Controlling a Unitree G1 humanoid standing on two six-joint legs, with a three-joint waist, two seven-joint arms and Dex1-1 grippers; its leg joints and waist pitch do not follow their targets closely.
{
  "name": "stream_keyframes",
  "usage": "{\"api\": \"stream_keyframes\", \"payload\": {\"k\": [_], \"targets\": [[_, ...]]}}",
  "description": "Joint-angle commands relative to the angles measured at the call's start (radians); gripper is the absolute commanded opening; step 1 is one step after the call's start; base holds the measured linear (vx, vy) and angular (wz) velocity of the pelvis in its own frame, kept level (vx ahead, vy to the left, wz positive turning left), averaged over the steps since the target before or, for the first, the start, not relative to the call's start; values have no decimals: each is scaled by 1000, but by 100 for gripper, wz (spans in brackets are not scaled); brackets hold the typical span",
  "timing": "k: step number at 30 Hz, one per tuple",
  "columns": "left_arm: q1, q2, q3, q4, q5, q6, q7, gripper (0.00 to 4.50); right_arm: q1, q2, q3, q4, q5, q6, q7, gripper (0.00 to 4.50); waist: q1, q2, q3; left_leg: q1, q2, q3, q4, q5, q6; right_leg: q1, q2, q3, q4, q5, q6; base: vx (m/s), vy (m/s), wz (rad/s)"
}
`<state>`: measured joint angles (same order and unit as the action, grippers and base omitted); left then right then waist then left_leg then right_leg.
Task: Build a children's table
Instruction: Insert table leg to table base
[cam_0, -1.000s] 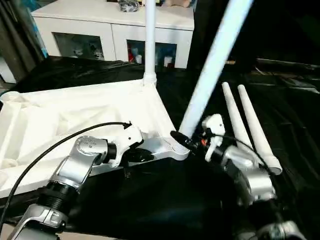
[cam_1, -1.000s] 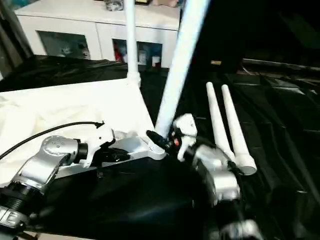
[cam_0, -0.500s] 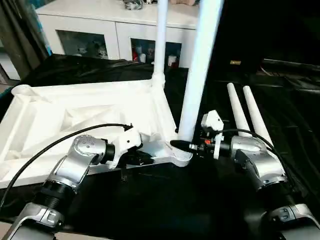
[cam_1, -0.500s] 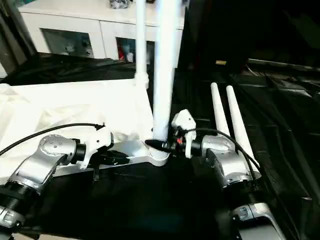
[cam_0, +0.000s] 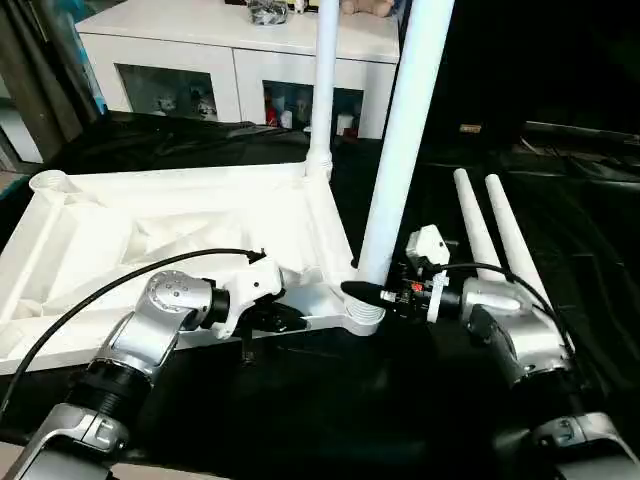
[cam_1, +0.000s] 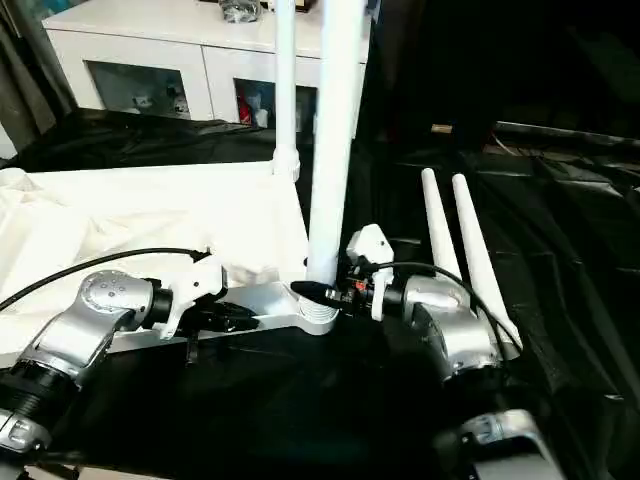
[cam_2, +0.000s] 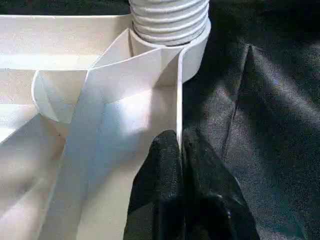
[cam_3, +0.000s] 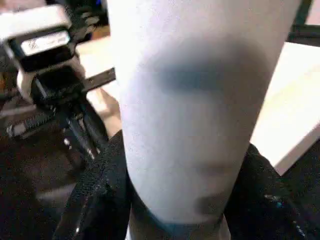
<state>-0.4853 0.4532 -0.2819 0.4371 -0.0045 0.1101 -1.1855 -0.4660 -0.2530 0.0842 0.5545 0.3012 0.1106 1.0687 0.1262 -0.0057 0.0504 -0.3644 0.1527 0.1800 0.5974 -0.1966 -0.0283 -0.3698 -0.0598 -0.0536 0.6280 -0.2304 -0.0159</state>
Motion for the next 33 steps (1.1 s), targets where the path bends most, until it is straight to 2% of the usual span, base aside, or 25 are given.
{"api": "stream_keyframes", "payload": {"k": [1,2,9,11,12,14,21,22,24,26,27,29,32,33], "targets": [[-32,11,13,11,12,-1,28,0,61,14,25,55,-14,69,-19,193,1,18,-47,20,96,-42,-96,-298,-19,22,-117,62,-88,-206,-247,0,0,0],[-34,11,13,15,12,-2,27,0,69,20,15,52,-10,70,-30,193,0,16,-47,20,97,-41,-96,-295,-21,22,-116,63,-88,-201,-246,0,0,0],[-51,6,11,36,14,-11,36,0,148,43,-17,-21,21,85,-70,193,2,20,-46,20,96,-43,-99,-306,-26,19,-117,64,-91,-215,-233,0,0,0],[-55,5,12,41,14,-13,37,0,179,49,-12,-43,18,81,-90,193,3,27,-45,20,97,-44,-100,-312,-30,18,-118,65,-92,-217,-232,0,0,0],[-57,5,12,43,14,-14,37,0,189,51,-8,-51,11,78,-97,193,3,26,-45,20,96,-43,-101,-315,-30,18,-117,65,-94,-222,-229,0,0,0],[-59,9,7,50,17,-20,31,0,210,45,19,-83,-21,62,-107,193,4,30,-44,21,97,-44,-101,-323,-34,17,-118,66,-97,-239,-221,0,0,0],[-62,20,-4,58,23,-31,21,0,189,-3,108,-129,-101,65,-82,193,9,29,-46,20,96,-42,-102,-285,-26,21,-117,64,-96,-215,-214,0,0,0],[-61,21,-6,56,24,-31,19,0,175,-9,120,-126,-105,74,-66,193,8,24,-43,18,95,-42,-103,-295,-25,21,-116,65,-97,-235,-211,0,0,0],[-59,22,-7,53,24,-31,17,0,159,-13,132,-118,-109,82,-48,193,10,26,-42,20,95,-43,-103,-309,-27,19,-119,66,-102,-281,-205,0,0,0],[-54,23,-10,47,24,-32,16,0,134,-21,160,-98,-120,94,-4,193,11,19,-39,21,96,-45,-105,-319,-26,19,-122,67,-105,-327,-198,0,0,0],[-53,25,-11,45,24,-32,16,0,127,-24,171,-91,-123,99,12,193,11,20,-39,22,97,-46,-105,-319,-26,18,-123,68,-105,-330,-198,0,0,0],[-48,27,-12,36,22,-28,15,0,119,-35,201,-72,-137,102,44,193,13,20,-41,21,99,-44,-105,-293,-22,18,-121,68,-101,-287,-205,0,0,0],[-43,30,-10,28,19,-25,16,0,117,-38,221,-43,-153,88,55,193,13,19,-44,19,98,-42,-104,-268,-16,22,-117,66,-94,-211,-219,0,0,0],[-42,31,-10,27,18,-25,16,0,117,-36,222,-38,-155,85,55,193,13,19,-44,19,98,-42,-104,-268,-16,22,-117,66,-94,-211,-219,0,0,0]]}}
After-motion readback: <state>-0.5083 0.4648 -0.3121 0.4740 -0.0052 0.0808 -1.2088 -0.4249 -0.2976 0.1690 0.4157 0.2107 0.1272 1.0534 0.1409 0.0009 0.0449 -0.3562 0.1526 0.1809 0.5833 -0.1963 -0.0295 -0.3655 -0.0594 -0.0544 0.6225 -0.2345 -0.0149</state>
